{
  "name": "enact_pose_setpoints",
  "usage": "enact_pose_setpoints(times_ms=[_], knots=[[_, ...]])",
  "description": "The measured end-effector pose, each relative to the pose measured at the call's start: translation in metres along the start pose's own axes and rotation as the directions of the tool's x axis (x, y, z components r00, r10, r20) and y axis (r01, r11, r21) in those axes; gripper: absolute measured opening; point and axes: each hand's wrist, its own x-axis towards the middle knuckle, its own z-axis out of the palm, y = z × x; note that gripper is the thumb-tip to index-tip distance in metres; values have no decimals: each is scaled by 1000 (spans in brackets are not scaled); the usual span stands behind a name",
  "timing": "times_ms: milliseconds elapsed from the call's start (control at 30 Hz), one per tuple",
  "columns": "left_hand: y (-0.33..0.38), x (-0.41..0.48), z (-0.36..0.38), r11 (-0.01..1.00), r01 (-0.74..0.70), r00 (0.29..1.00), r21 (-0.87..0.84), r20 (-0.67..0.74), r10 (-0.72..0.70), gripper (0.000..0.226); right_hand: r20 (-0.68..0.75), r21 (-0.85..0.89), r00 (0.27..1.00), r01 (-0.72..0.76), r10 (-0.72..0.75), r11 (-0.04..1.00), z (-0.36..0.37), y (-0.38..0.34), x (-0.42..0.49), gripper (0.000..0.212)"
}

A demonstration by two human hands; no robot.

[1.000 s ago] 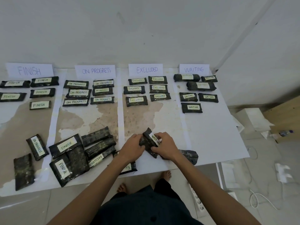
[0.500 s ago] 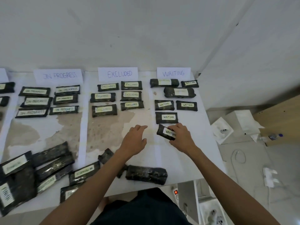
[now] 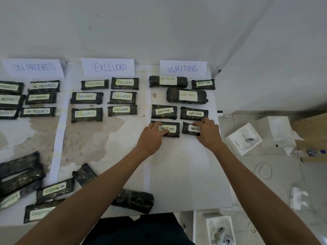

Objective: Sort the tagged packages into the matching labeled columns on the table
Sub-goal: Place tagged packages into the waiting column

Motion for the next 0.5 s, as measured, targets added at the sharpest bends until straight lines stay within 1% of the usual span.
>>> enact_pose_setpoints(times_ms=[167, 300, 400, 500], knots=[[6, 10, 12, 998, 67, 996, 18, -53, -66, 39, 85, -1, 993, 83, -83, 997, -1, 14, 12, 57], [7, 10, 14, 997, 82, 995, -2, -56, -82, 36, 114, 33, 987, 107, -110, 994, -2, 19, 14, 61], [9, 5, 12, 998, 67, 997, -12, -35, -67, 40, 108, 28, 984, 139, -141, 990, -6, 17, 9, 66], [11, -5, 9, 999, 32, 999, -39, -36, -34, 43, 53, 10, 979, 198, -199, 980, -9, 7, -2, 64]])
